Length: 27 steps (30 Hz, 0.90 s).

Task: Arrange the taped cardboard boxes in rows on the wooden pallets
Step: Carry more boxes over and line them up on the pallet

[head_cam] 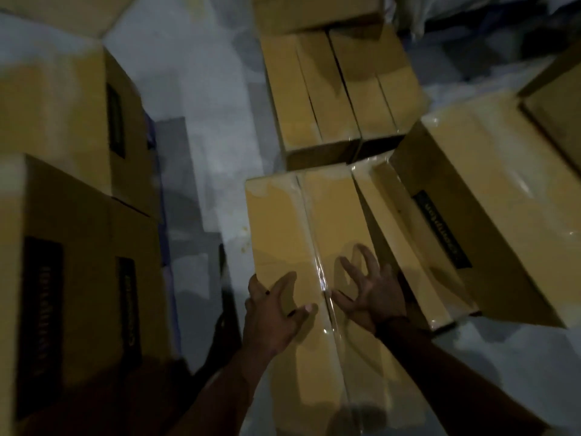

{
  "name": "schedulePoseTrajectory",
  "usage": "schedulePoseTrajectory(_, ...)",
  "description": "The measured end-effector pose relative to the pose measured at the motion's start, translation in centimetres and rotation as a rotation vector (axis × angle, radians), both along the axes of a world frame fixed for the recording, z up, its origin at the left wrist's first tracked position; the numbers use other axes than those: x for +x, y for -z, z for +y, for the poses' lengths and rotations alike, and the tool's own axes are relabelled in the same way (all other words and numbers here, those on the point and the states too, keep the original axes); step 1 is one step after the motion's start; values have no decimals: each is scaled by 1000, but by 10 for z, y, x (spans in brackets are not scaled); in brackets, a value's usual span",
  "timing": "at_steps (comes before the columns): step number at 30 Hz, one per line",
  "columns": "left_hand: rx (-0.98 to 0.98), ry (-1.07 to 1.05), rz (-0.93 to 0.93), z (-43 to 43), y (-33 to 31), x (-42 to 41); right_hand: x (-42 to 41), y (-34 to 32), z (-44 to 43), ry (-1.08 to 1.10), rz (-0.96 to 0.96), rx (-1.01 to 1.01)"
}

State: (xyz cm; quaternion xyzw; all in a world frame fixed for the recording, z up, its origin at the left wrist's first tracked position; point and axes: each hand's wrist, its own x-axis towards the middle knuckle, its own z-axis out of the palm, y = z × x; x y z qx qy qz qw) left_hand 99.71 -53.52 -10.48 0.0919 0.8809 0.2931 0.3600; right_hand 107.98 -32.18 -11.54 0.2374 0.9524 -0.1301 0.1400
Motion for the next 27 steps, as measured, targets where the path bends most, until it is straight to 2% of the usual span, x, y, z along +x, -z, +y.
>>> schedulePoseTrajectory(2,13,-34,56,-19,-56,-4,-1,-59,-23,34,69,20)
schedulePoseTrajectory(6,23,-93,190,-60,-179,-7,-10,-192,-77,68,69,13)
schedulePoseTrajectory(9,57,-111,251,-101,-271,-10,-8,-284,-121,95,201,54)
schedulePoseTrajectory(15,97,-116,475,-204,-425,-18,-3,-432,-235,60,345,125)
schedulePoseTrajectory(20,68,-142,598,-325,-492,-27,-1,-492,-352,-6,404,71)
schedulePoseTrajectory(27,-22,-244,658,-486,-528,-31,-27,-499,-502,-117,506,-63)
